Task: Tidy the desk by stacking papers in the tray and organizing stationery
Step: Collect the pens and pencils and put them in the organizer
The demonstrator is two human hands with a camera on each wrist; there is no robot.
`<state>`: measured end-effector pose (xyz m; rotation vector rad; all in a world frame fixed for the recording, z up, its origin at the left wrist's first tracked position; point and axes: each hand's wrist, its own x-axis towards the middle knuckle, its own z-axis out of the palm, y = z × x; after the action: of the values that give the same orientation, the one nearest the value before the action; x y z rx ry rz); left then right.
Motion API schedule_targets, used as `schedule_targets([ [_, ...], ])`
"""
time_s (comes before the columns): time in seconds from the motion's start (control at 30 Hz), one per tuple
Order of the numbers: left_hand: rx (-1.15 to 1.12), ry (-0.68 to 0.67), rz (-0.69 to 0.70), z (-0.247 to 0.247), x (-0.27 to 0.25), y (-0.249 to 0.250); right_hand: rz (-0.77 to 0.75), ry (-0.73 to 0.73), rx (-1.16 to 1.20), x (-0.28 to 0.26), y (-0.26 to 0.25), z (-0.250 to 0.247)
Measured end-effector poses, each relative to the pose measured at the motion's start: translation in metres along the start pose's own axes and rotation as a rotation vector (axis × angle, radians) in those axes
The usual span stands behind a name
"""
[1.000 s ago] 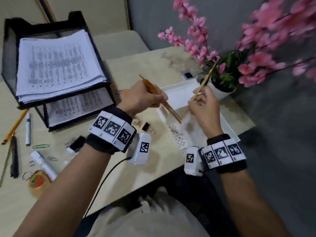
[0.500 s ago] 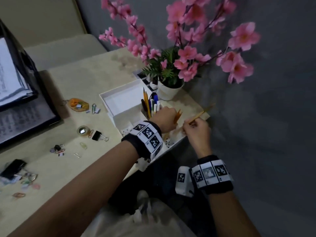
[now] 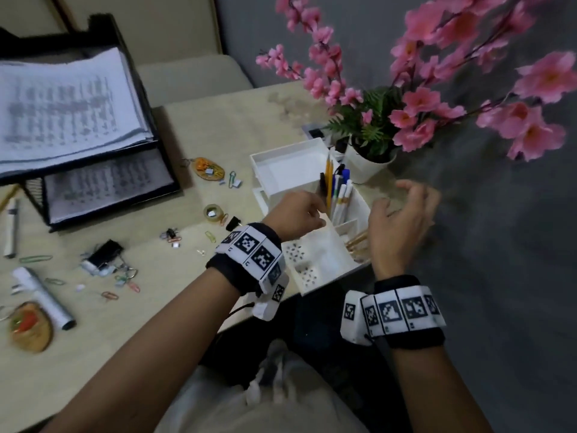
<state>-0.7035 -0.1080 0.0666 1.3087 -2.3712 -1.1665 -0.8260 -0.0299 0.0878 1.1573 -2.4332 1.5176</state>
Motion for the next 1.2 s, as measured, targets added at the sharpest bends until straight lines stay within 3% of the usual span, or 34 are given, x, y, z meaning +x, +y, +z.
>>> schedule_targets([
  [0.13, -0.109, 0.161, -0.161, -0.046, -0.056, -0.064, -0.141, -0.165, 0.101, -0.035, -0.048, 0.046],
  [0.37, -0.265, 0.424, -0.503, -0.108, -0.178, -0.199, -0.292, -0.793, 0.127, -0.149, -0.126, 0.138],
  [0.5, -0.444, 0.582, -0.685, -0.123, -0.242, -0.258, -0.532, -1.227, -0.040, -0.231, -0.157, 0.178],
  [0.6, -0.515, 0.706, -0.810, -0.127, -0.276, -0.289, -0.624, -1.416, -0.174, -0.285, -0.173, 0.197],
  [0.73, -0.490, 0.814, -0.921, -0.132, -0.305, -0.308, -0.585, -1.502, -0.311, -0.322, -0.178, 0.214],
  [0.9, -0.610, 0.838, -0.917, -0.138, -0.312, -0.319, -0.539, -1.469, -0.332, -0.320, -0.172, 0.219],
  [1.07, -0.859, 0.777, -0.778, -0.141, -0.298, -0.315, -0.168, -1.562, 0.041, -0.326, -0.192, 0.215],
  [1.13, -0.948, 0.860, -0.702, -0.149, -0.293, -0.314, -0.248, -1.635, 0.146, -0.327, -0.214, 0.215],
  [1.2, -0.961, 1.025, -0.688, -0.164, -0.294, -0.318, -0.264, -1.644, 0.213, -0.325, -0.232, 0.223],
])
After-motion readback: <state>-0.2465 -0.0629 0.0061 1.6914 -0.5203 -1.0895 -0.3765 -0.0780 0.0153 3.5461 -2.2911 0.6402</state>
